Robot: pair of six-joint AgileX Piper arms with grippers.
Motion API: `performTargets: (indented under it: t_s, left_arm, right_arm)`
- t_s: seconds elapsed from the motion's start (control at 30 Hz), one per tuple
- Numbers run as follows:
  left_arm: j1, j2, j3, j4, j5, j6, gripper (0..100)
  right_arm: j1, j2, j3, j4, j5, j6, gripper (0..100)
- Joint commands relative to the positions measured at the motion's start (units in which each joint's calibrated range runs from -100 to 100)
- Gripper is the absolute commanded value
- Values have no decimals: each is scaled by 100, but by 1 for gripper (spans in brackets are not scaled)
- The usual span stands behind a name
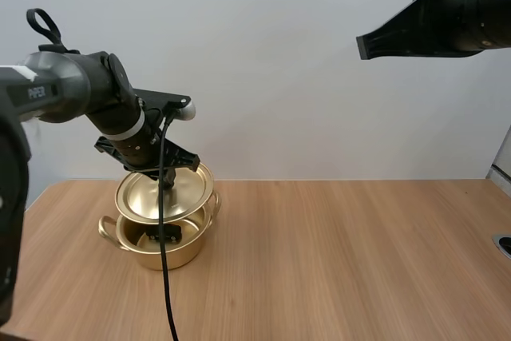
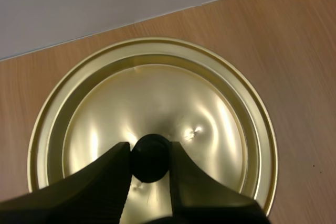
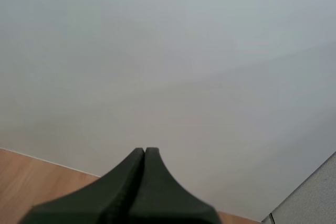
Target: Open the pot, put the car inside, and close it
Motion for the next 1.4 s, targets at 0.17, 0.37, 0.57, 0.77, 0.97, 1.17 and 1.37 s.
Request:
performTargets:
  t_s: [0.17, 0.37, 0.57, 0.77, 0.97, 1.17, 1.37]
  left_arm:
    - [4, 588, 6, 3, -12, 18, 0]
    - [4, 688, 252, 3, -12, 64, 0]
    - [4, 688, 306, 27, 54, 72, 12]
    - [4, 688, 306, 286, 575, -25, 48]
    - [4, 657, 306, 416, 926, -53, 49]
    - [4, 72, 260, -1, -243, 104, 75]
    - [4, -947, 230, -676, -1531, 205, 96]
  right_arm:
    - [-6, -3, -3, 9, -2, -5, 0]
    - [-6, -3, -3, 9, -2, -48, 0]
    - [-6, -3, -3, 9, -2, -48, 0]
    - [-6, -3, -3, 9, -2, -48, 0]
    - [-6, -3, -3, 33, -2, -46, 0]
    - [-6, -3, -3, 52, 35, -46, 0]
    - [-6, -3, 56, 209, 54, -46, 0]
